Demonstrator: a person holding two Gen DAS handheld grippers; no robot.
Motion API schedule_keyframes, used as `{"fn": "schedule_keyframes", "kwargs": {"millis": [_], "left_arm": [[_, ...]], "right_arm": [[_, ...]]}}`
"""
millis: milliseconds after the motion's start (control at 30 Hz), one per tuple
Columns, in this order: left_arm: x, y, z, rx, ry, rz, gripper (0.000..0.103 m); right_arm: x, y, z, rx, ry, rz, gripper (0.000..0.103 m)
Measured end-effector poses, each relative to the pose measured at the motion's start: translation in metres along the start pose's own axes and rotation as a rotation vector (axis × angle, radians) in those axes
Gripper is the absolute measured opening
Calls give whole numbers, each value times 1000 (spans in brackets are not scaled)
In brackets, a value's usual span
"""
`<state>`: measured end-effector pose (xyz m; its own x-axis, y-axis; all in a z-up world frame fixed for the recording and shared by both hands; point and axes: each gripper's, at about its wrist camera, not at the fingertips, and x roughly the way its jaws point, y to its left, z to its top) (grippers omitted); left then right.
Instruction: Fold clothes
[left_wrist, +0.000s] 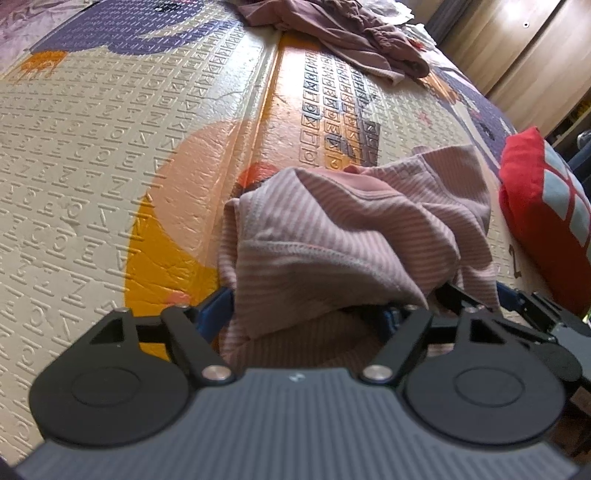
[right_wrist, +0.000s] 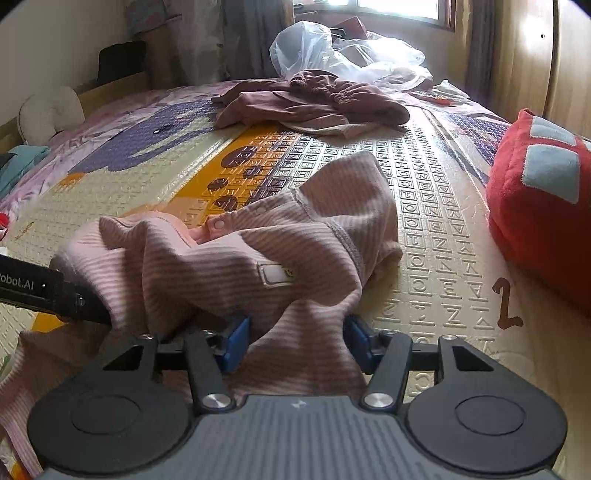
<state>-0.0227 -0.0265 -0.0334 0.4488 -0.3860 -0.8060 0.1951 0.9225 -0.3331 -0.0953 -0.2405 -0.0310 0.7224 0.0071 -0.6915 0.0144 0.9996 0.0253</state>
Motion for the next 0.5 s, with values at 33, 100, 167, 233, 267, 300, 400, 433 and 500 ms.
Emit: {"fn": "schedule_keyframes", "kwargs": {"millis": [33, 100, 167, 233, 267, 300, 400, 433, 500], "left_arm": [[0, 0, 0, -1, -1, 1, 70], [0, 1, 0, -4, -3, 3, 65], [-1, 2, 0, -10, -7, 11, 59], [-2, 3, 0, -13, -13, 30, 49], [-2, 3, 0, -15, -16, 39, 44], [-2, 4, 1, -19, -16, 38, 44], [-2, 6, 2, -22, -15, 42, 37], [-3, 7, 2, -21, -16, 48, 35], [-3, 8, 2, -25, -17, 55, 28]], "right_arm": [[0, 1, 0, -4, 1, -3, 59], [1, 2, -1, -11, 0, -9, 60], [2, 3, -2, -17, -4, -15, 60], [3, 3, -4, -14, -13, -19, 60], [2, 2, -5, -10, -19, -20, 60], [2, 2, -6, -5, -26, -19, 60], [3, 1, -6, -5, -29, -21, 60], [3, 2, -6, -8, -28, -22, 60], [3, 4, -6, -23, -25, -29, 60]]}}
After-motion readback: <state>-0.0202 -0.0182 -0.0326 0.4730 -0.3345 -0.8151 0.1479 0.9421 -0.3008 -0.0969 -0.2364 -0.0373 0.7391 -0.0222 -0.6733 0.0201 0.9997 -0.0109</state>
